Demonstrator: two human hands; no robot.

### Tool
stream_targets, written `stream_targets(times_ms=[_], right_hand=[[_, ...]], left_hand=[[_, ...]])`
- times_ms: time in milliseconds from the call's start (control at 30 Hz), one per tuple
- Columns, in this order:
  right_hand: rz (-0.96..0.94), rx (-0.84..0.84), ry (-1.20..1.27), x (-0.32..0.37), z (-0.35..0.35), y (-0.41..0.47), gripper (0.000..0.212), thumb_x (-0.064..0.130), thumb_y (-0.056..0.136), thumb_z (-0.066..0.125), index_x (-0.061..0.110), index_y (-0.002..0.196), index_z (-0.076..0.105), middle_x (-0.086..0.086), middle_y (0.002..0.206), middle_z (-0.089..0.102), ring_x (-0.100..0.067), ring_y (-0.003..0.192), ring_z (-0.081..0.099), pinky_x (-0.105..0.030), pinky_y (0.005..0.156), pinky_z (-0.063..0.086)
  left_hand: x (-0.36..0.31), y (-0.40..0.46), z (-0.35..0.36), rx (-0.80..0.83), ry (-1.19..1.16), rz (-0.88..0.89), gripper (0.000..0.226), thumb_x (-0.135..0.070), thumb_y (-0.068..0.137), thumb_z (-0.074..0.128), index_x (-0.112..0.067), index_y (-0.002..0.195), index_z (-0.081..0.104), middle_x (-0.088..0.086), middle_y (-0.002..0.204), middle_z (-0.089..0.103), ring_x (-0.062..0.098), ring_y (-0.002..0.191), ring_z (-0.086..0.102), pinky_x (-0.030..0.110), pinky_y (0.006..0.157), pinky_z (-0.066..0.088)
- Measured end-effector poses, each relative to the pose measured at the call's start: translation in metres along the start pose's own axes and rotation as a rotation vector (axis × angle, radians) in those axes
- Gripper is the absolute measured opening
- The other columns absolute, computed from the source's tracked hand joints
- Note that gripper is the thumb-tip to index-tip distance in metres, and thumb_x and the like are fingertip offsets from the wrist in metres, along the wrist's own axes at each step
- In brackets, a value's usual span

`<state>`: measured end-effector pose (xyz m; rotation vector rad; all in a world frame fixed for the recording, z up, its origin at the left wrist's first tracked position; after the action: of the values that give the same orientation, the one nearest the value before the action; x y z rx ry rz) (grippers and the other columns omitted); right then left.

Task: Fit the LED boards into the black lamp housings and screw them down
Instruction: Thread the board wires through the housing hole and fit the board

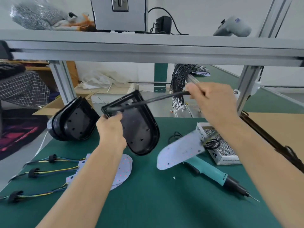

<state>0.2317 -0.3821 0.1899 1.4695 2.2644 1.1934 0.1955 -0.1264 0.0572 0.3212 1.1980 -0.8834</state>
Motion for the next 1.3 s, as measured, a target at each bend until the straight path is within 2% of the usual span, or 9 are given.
stream_targets(times_ms=[133,233,400,567,700,867,1000,1200,1300], right_hand=[[0.012,-0.178,-0.209,-0.003,-0.007,-0.012,0.049,0.045,0.098,0.047,0.007,0.069,0.06,-0.013,0.066,0.058,-0.031,0.061,0.049,-0.032,0.054,0.022],[-0.107,-0.249,-0.195,0.02,-0.005,-0.017,0.042,0.037,0.095,0.055,0.007,0.067,0.065,-0.013,0.062,0.059,-0.033,0.055,0.055,-0.03,0.052,0.026],[-0.289,-0.133,-0.156,0.073,0.03,-0.036,0.029,0.031,0.088,0.062,0.011,0.068,0.065,-0.008,0.063,0.06,-0.03,0.054,0.061,-0.03,0.045,0.036],[-0.322,0.234,-0.045,0.072,0.066,-0.04,0.033,0.018,0.092,0.055,0.014,0.125,0.057,-0.006,0.112,0.063,-0.029,0.107,0.057,-0.039,0.085,0.037],[-0.235,0.048,-0.156,0.039,0.033,-0.044,0.044,0.015,0.077,0.071,0.014,0.119,0.058,-0.006,0.116,0.063,-0.031,0.106,0.058,-0.038,0.09,0.028],[0.053,0.261,0.436,0.001,0.049,-0.051,0.034,0.021,0.092,0.062,0.019,0.125,0.053,0.005,0.112,0.064,-0.015,0.108,0.058,-0.021,0.082,0.039],[0.139,0.134,0.705,0.004,0.045,-0.049,0.029,0.026,0.091,0.063,0.025,0.117,0.05,0.005,0.093,0.062,-0.01,0.087,0.059,-0.017,0.083,0.044],[-0.149,0.132,0.15,0.052,0.042,-0.036,0.028,0.035,0.093,0.058,0.01,0.102,0.066,-0.005,0.095,0.066,-0.029,0.091,0.061,-0.04,0.076,0.046],[-0.135,0.131,0.03,0.062,0.044,-0.028,0.03,0.04,0.094,0.053,0.013,0.101,0.065,-0.004,0.093,0.063,-0.031,0.092,0.059,-0.036,0.069,0.042]], left_hand=[[-0.002,0.003,-0.008,-0.005,-0.004,0.012,0.018,-0.006,0.093,0.056,-0.021,0.083,0.059,0.007,0.09,0.054,0.023,0.083,0.046,0.038,0.078,0.043],[-0.004,-0.002,0.0,0.026,-0.011,0.017,0.019,-0.004,0.093,0.057,-0.02,0.083,0.058,0.004,0.082,0.058,0.023,0.081,0.052,0.036,0.074,0.046],[0.008,-0.028,0.042,0.235,-0.052,0.014,0.014,-0.002,0.087,0.064,-0.016,0.083,0.064,0.0,0.065,0.069,0.016,0.059,0.064,0.024,0.054,0.055],[0.023,-0.027,0.047,0.204,-0.113,-0.114,0.006,-0.002,0.088,0.064,-0.004,0.094,0.065,0.005,0.063,0.07,0.017,0.051,0.065,0.022,0.044,0.051],[0.015,-0.009,0.026,0.124,-0.109,-0.13,0.02,-0.007,0.087,0.068,-0.003,0.106,0.065,0.005,0.068,0.07,0.016,0.047,0.065,0.025,0.044,0.052],[0.015,-0.013,0.023,0.133,-0.146,-0.179,0.018,-0.006,0.088,0.067,-0.003,0.106,0.065,0.003,0.058,0.07,0.016,0.045,0.066,0.026,0.042,0.052],[0.014,-0.024,0.028,0.13,-0.058,-0.027,0.011,-0.005,0.091,0.063,-0.014,0.084,0.062,0.003,0.071,0.069,0.022,0.07,0.066,0.03,0.063,0.054],[0.001,-0.049,0.056,0.32,-0.002,0.151,0.021,0.002,0.09,0.057,-0.017,0.088,0.066,-0.002,0.074,0.07,0.015,0.071,0.063,0.027,0.067,0.055],[-0.007,-0.049,0.06,0.346,-0.01,0.183,0.024,0.005,0.089,0.055,-0.016,0.086,0.065,-0.001,0.073,0.069,0.016,0.07,0.063,0.026,0.064,0.053]])
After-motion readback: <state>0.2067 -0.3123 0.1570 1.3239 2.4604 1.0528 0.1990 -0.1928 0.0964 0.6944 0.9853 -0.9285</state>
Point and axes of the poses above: each hand's wrist, its own y-axis towards the middle knuckle, its own z-axis out of the palm, x = y × z, the point moved 8 cm from there along y, towards the middle knuckle
